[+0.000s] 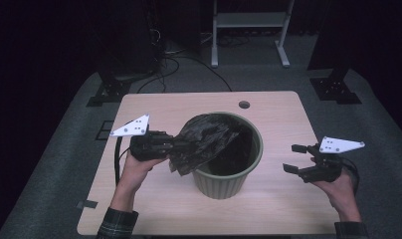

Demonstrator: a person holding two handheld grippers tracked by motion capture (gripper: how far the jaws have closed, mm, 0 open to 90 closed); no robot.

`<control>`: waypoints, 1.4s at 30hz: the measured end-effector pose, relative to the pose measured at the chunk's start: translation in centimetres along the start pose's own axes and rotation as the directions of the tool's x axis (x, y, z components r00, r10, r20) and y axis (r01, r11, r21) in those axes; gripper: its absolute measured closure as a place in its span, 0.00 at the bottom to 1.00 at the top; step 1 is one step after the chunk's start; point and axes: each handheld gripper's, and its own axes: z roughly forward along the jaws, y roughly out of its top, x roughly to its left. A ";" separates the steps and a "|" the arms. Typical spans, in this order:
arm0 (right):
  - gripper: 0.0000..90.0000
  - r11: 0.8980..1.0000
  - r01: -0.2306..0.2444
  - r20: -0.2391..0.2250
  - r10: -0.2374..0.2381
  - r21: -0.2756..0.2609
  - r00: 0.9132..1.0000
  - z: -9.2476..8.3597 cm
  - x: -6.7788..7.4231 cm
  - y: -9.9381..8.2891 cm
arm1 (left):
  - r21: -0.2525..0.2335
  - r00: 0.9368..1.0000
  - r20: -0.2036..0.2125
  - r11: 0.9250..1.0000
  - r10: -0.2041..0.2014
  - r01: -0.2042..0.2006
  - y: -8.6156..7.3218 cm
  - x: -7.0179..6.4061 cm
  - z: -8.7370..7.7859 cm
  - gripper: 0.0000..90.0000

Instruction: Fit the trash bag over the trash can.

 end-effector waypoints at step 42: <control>0.32 0.971 0.212 -0.276 -0.235 -0.111 0.932 7.6 5.5 15.6 | 0.109 0.999 0.030 0.994 -0.013 0.009 2.2 0.0 2.4 0.89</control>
